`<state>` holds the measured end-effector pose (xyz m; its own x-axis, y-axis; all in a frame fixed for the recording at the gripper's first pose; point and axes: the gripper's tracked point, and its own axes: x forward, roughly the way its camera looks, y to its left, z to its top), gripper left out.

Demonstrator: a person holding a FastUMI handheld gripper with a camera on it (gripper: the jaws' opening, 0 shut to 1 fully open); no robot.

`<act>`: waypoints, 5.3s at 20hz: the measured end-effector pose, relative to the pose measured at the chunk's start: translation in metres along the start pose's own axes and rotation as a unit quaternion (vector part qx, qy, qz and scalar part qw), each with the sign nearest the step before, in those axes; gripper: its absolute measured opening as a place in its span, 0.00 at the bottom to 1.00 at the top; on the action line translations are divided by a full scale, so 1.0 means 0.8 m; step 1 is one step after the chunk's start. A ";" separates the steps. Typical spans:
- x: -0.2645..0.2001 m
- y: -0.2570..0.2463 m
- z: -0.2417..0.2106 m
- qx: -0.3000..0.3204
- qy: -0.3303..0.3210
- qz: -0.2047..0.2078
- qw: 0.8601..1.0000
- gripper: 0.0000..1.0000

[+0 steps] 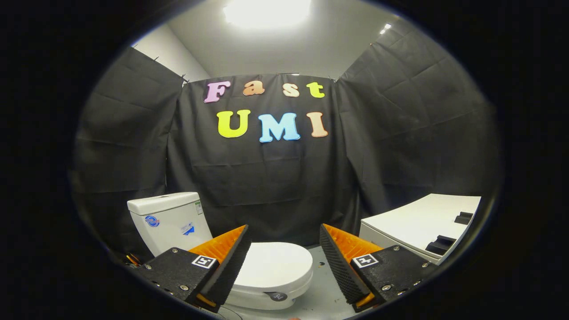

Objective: Open the toilet lid.

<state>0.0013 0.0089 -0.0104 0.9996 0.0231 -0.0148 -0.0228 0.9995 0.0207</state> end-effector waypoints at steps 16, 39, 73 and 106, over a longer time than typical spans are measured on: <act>0.041 -0.016 -0.078 0.106 0.077 0.029 0.991 0.96; 0.061 0.000 -0.286 0.341 0.275 0.058 0.897 0.94; 0.066 0.041 -0.411 0.611 0.363 0.037 0.702 0.08; 0.069 0.060 -0.319 0.515 0.352 0.047 0.780 0.00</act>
<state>0.0516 0.0631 -0.2654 0.7306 0.4630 -0.5018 0.2911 0.4535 0.8424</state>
